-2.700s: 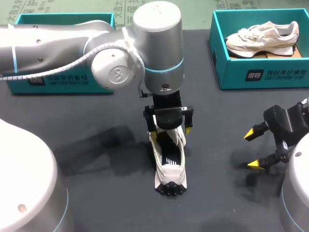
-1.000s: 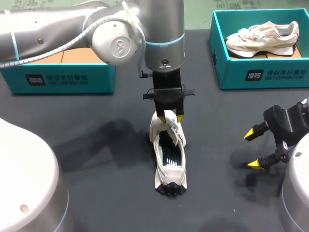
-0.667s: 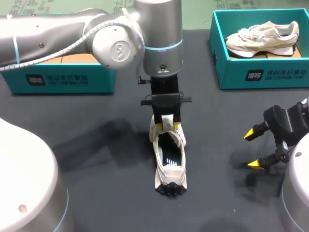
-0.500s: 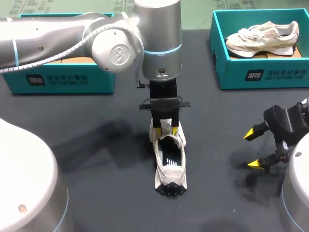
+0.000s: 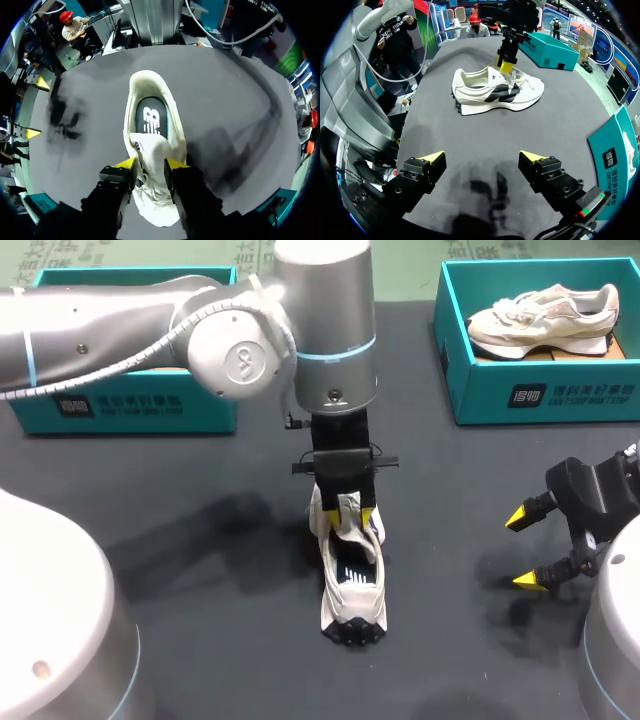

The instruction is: Take the shoe out of the shoebox, open the shoe tongue, remove and reinsert the insole, then place the shoe into the shoebox

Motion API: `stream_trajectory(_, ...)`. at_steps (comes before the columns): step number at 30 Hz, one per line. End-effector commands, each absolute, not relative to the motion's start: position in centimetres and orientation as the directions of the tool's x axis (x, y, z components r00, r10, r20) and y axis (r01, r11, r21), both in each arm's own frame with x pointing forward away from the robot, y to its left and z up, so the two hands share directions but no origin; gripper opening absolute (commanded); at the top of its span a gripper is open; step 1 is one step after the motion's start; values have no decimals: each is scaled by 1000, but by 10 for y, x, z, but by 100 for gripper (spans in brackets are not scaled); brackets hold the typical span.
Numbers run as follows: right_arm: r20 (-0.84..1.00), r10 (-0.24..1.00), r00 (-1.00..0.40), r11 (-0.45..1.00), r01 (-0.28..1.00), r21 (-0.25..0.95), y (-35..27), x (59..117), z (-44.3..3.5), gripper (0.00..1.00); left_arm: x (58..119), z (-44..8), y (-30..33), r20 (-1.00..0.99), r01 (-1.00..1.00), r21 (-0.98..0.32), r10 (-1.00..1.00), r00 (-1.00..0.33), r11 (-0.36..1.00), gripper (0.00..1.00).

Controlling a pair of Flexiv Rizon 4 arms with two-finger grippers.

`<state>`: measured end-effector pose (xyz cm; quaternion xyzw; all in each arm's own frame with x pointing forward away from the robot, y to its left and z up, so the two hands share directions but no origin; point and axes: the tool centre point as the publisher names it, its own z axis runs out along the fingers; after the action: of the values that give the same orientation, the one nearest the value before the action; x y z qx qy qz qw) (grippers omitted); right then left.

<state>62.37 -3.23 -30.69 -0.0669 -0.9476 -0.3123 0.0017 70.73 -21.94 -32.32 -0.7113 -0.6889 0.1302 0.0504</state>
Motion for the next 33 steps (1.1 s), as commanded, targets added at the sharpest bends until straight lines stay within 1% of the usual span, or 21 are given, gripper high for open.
stream_trajectory(1, 43, 128, -991, 797, 129, 590, -32, 622, -307, 100, 701, -306, -213, -124, 974, -221, 992, 22, -49, 35)
stream_trajectory(7, 43, 128, -991, 797, 129, 590, -32, 622, -307, 100, 694, -327, -218, -98, 971, -235, 995, 18, -41, 33)
stream_trajectory(11, 43, 128, -991, 797, 129, 590, -32, 622, -307, 100, 687, -347, -214, -63, 962, -272, 998, 11, -28, 31)
stream_trajectory(19, 43, 128, -991, 797, 129, 590, -32, 622, -307, 100, 672, -357, -206, -40, 951, -309, 999, 11, -23, 30)
stream_trajectory(22, 43, 128, -991, 797, 129, 590, -32, 622, -307, 100, 667, -348, -204, -51, 950, -310, 999, 11, -26, 32)
stream_trajectory(28, 43, 128, -991, 797, 129, 590, -32, 622, -307, 100, 667, -307, -198, -101, 965, -262, 995, -8, -18, 35)
stream_trajectory(33, 43, 128, -991, 797, 129, 590, -32, 622, -307, 100, 669, -277, -197, -87, 976, -215, 995, -58, 38, 35)
